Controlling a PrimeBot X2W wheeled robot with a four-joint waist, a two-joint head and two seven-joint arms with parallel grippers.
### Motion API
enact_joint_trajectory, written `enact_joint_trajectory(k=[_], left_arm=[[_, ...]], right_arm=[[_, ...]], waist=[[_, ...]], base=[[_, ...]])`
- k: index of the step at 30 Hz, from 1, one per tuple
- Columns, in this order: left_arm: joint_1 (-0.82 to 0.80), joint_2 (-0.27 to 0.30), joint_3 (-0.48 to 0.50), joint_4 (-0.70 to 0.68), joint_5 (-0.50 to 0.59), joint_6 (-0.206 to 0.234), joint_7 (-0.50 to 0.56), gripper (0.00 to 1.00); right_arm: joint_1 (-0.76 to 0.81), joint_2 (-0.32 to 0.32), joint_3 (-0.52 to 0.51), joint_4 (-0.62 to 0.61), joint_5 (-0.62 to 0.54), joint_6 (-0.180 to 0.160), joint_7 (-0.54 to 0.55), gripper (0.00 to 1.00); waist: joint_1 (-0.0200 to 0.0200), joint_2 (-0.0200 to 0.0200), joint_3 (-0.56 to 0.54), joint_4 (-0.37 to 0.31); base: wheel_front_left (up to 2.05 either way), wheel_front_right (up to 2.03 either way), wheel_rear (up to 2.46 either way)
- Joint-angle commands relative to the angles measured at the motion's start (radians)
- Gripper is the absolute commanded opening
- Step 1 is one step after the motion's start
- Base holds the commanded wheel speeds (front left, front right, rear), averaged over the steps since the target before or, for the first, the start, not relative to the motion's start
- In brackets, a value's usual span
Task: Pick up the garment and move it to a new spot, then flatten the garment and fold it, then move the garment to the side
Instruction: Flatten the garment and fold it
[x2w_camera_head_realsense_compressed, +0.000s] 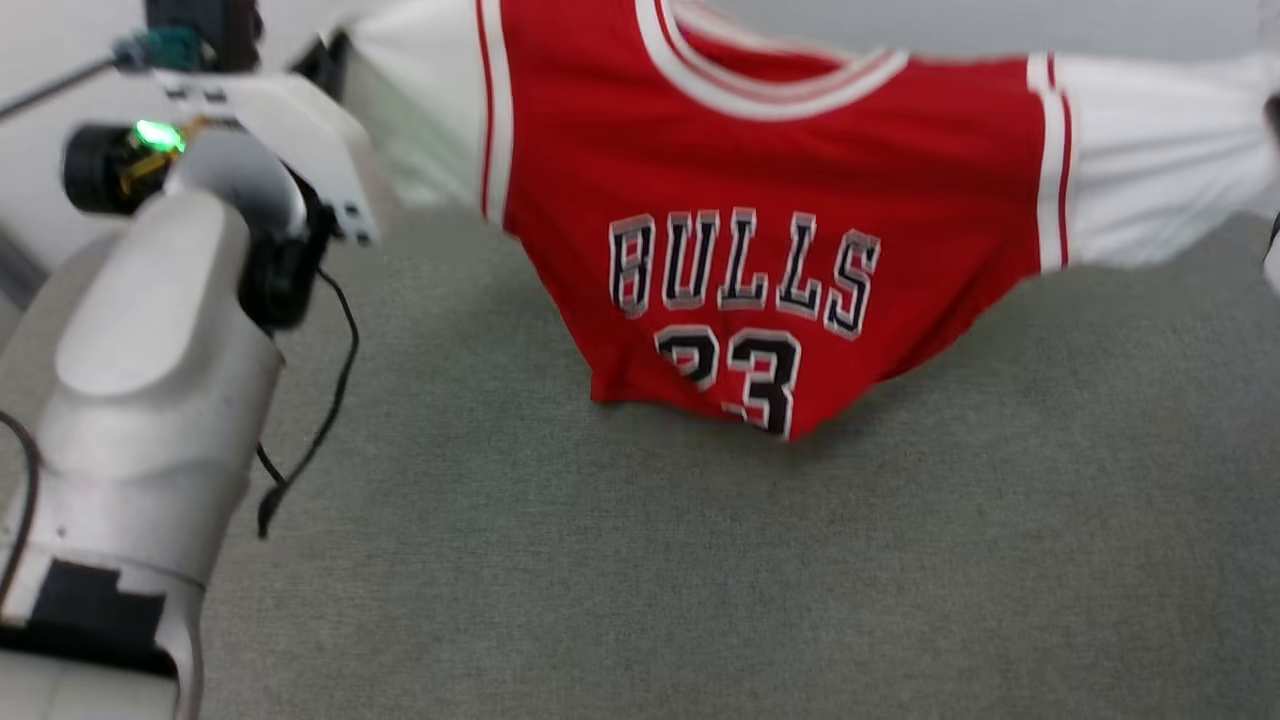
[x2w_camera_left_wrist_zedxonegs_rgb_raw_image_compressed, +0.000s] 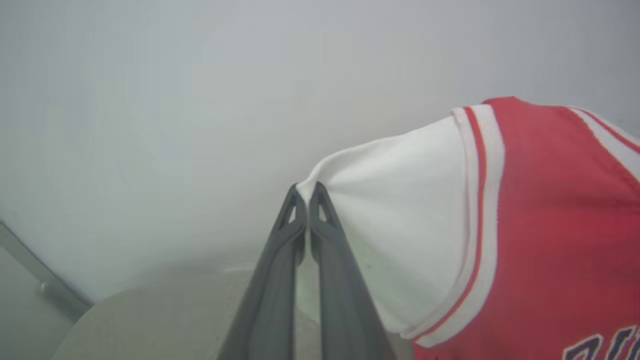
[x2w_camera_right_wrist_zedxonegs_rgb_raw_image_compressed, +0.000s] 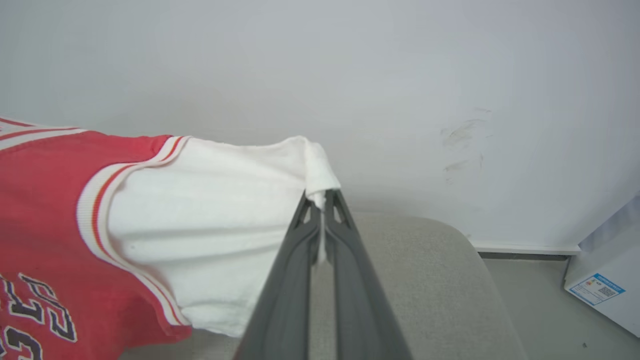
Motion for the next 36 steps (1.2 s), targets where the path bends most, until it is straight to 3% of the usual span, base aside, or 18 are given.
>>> enact_joint_trajectory(k=[1,8,19,29,36], left_arm=[[-0.044,0.003,0.012,0.025,-0.003,0.000,-0.021,0.00],[-0.268,0.037,0.050,0.115,0.013,0.008,-0.094,0.00],[-0.562,0.075,0.069,0.124,0.050,0.018,-0.209,0.00],[-0.706,0.086,0.073,0.130,0.065,0.006,-0.285,0.00],[-0.684,0.066,0.090,0.169,0.029,-0.010,-0.313,0.00]], right_arm=[[-0.053,-0.008,0.007,0.004,-0.006,-0.001,-0.018,0.00],[-0.299,0.000,0.042,0.031,-0.017,-0.001,-0.072,0.00],[-0.637,-0.019,0.054,0.124,-0.036,-0.001,-0.219,0.00],[-0.812,-0.022,0.111,0.184,-0.013,-0.001,-0.347,0.00],[-0.853,-0.004,0.224,0.248,0.044,-0.001,-0.394,0.00]], waist=[[0.0000,0.0000,0.035,-0.017],[0.0000,0.0000,0.172,-0.068],[0.0000,0.0000,0.384,-0.095],[0.0000,0.0000,0.487,-0.095],[0.0000,0.0000,0.551,-0.083]], base=[[0.00,0.00,0.00],[0.00,0.00,0.00],[0.00,0.00,0.00],[0.00,0.00,0.00],[0.00,0.00,0.00]])
